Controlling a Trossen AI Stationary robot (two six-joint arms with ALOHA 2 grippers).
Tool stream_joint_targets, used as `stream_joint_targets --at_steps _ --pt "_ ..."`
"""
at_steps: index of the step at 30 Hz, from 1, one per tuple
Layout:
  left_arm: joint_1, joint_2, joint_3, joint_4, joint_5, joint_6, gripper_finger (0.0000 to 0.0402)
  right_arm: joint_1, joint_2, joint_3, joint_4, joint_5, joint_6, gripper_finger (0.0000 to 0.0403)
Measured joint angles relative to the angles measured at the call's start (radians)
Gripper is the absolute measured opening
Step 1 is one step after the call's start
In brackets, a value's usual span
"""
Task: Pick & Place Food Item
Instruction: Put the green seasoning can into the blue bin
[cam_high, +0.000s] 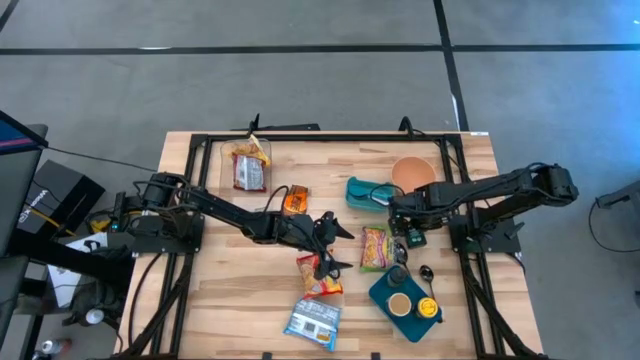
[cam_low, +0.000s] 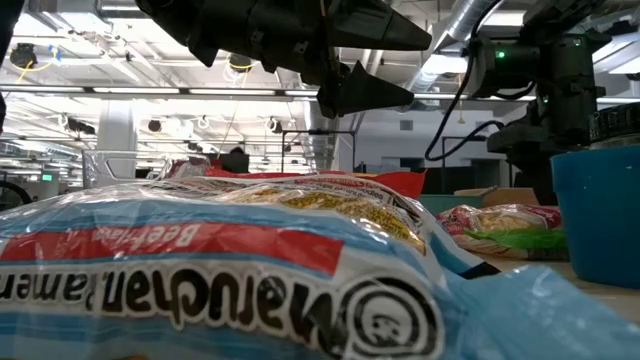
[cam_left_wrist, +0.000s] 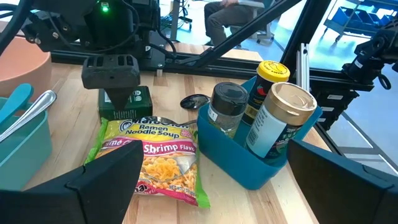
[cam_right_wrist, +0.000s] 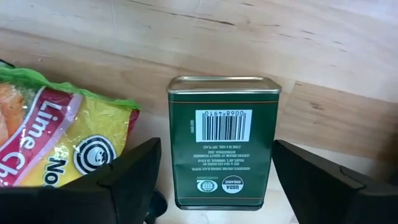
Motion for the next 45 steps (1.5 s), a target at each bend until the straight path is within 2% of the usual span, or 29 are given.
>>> stream_joint_targets --at_steps 18,29,45 --pt "0.000 0.000 0.000 0.000 0.000 0.000 0.0390 0.002 0.000 0.000 0.013 0.001 -0.001 0.0302" --pt "0.000 0.000 0.000 0.000 0.000 0.000 0.0390 0.003 0.000 0.001 0.143 0.012 0.005 0.0302" --pt "0.000 0.000 0.000 0.000 0.000 0.000 0.0390 -0.054 0.000 0.000 0.076 0.037 -0.027 0.0302"
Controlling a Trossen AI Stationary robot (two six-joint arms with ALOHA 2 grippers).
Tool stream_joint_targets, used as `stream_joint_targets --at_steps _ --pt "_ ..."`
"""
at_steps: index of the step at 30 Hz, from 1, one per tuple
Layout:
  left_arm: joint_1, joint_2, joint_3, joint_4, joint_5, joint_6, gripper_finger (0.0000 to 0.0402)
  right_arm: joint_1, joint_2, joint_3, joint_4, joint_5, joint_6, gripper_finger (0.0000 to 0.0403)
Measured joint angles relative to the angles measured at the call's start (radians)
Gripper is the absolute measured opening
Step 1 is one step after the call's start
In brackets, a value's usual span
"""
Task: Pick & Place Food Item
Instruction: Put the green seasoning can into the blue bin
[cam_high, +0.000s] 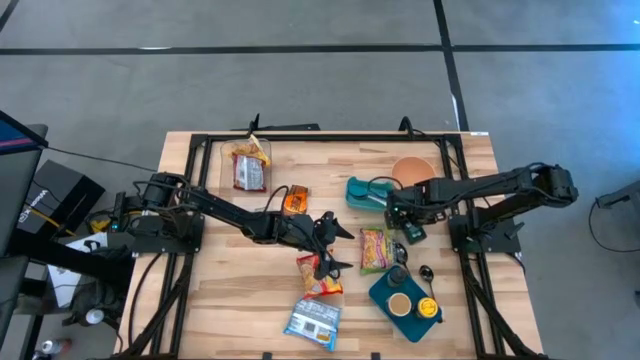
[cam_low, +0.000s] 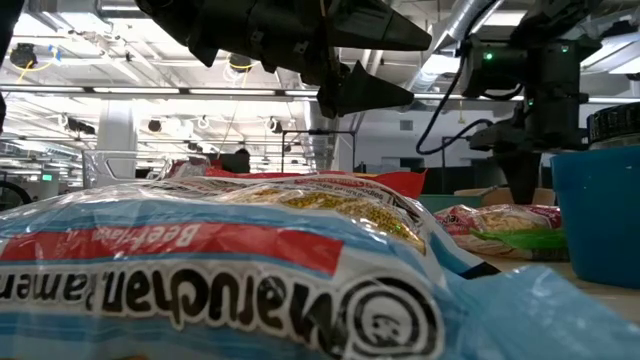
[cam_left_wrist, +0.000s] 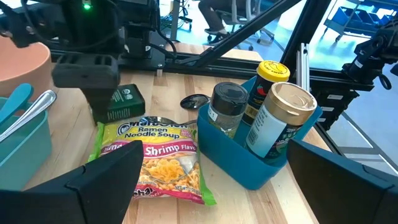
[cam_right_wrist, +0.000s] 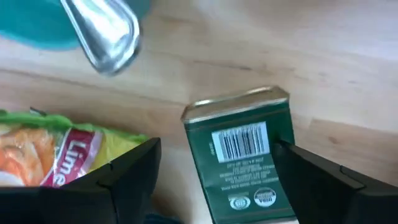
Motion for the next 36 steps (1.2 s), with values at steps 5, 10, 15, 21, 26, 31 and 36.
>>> stream_joint_targets --at_steps 5,10,15,21,26,31,36 --pt "0.000 0.000 0.000 0.000 0.000 0.000 0.0390 0.001 0.000 0.000 -0.030 -0.010 -0.002 0.0302" --pt "0.000 0.000 0.000 0.000 0.000 0.000 0.0390 0.002 0.000 0.000 -0.039 -0.003 -0.032 0.0302" --pt "0.000 0.000 0.000 0.000 0.000 0.000 0.0390 0.001 0.000 0.000 -0.040 0.017 -0.121 0.0302" --pt "0.000 0.000 0.000 0.000 0.000 0.000 0.0390 0.002 0.000 0.000 -0.067 0.037 -0.151 0.0302" --pt "0.000 0.000 0.000 0.000 0.000 0.000 0.0390 0.002 0.000 0.000 -0.084 0.059 -0.133 0.0314" --pt "0.000 0.000 0.000 0.000 0.000 0.000 0.0390 0.020 0.000 0.000 -0.088 0.089 -0.120 0.0366" --pt "0.000 0.000 0.000 0.000 0.000 0.000 0.0390 0.039 0.000 0.000 -0.078 0.089 -0.124 0.0397"
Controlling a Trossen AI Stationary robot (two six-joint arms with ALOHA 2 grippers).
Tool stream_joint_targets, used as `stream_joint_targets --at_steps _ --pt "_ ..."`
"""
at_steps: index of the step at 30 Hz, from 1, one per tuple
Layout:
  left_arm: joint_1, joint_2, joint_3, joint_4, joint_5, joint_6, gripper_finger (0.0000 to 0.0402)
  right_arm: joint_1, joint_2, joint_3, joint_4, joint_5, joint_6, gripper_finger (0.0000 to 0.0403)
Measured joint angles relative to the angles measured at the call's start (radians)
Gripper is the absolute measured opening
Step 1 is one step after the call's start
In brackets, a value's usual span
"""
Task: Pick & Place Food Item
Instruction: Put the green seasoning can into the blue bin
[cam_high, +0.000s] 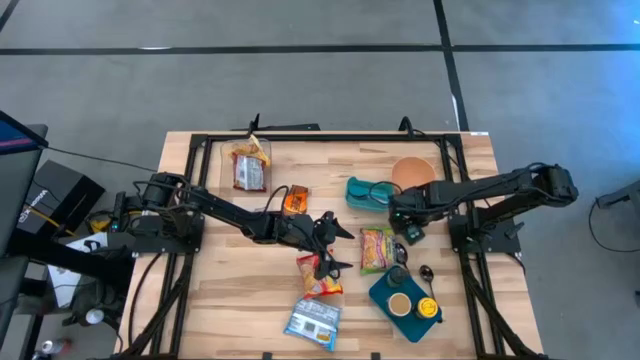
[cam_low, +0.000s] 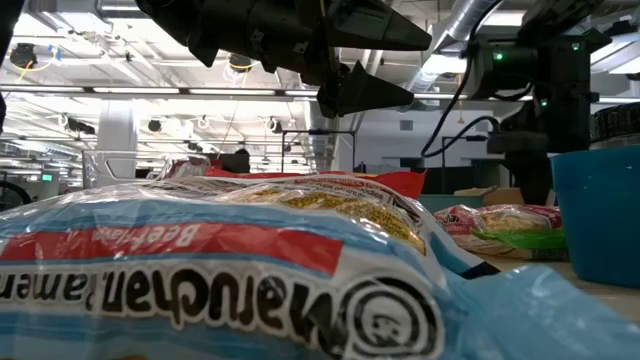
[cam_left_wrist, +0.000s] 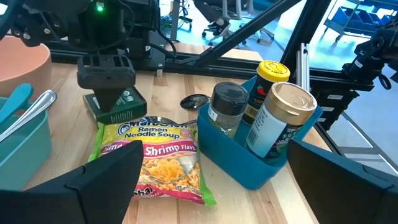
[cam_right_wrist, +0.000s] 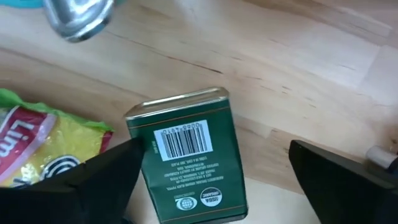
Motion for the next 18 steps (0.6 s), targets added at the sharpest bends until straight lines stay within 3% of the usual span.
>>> stream_joint_targets --at_steps 18 --pt "0.000 0.000 0.000 0.000 0.000 0.000 0.0390 0.018 0.000 0.000 0.039 0.006 -0.110 0.0396"
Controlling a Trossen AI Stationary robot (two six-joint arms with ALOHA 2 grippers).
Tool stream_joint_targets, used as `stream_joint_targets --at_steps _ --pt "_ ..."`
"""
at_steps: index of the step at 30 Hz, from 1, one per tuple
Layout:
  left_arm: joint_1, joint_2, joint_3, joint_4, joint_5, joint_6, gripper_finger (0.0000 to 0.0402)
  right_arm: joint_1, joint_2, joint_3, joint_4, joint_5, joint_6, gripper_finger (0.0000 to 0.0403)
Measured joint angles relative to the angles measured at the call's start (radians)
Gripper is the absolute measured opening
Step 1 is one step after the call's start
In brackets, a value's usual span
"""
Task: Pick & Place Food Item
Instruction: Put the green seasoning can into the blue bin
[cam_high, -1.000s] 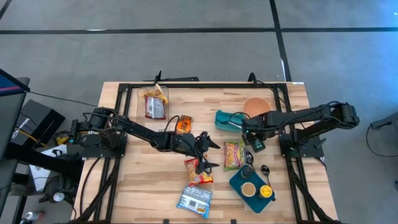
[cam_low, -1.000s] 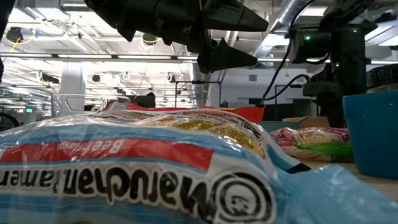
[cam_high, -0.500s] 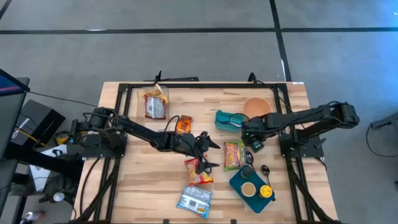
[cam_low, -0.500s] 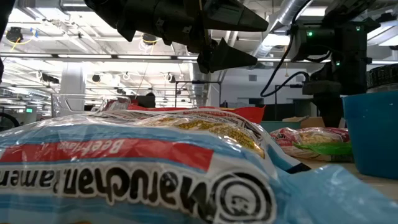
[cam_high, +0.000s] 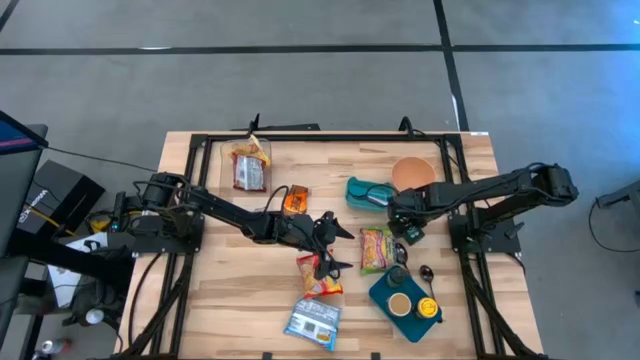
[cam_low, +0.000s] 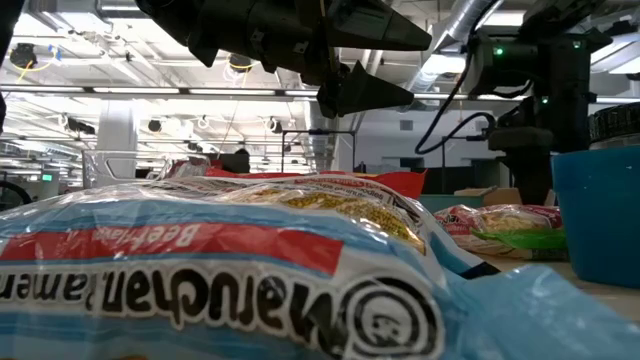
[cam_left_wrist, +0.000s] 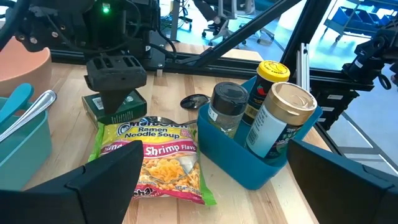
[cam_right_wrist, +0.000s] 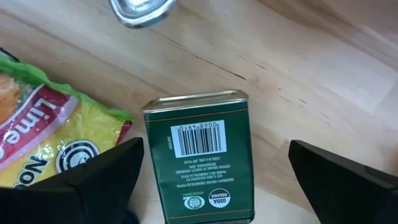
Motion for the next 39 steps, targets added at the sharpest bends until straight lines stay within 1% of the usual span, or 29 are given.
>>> stream_joint_targets --at_steps 11,18,26,39 --pt "0.000 0.000 0.000 0.001 0.000 0.000 0.0390 0.004 0.105 0.000 0.024 0.008 -0.024 0.0396" --pt "0.000 0.000 0.000 0.000 0.000 0.000 0.0390 0.031 0.071 0.000 0.019 -0.010 -0.015 0.0396" --pt "0.000 0.000 0.000 0.001 0.000 0.000 0.0390 0.116 0.056 0.000 -0.005 0.005 0.095 0.0396" --pt "0.000 0.000 0.000 0.009 0.000 0.000 0.0390 0.295 0.056 0.000 -0.058 0.100 0.313 0.0395"
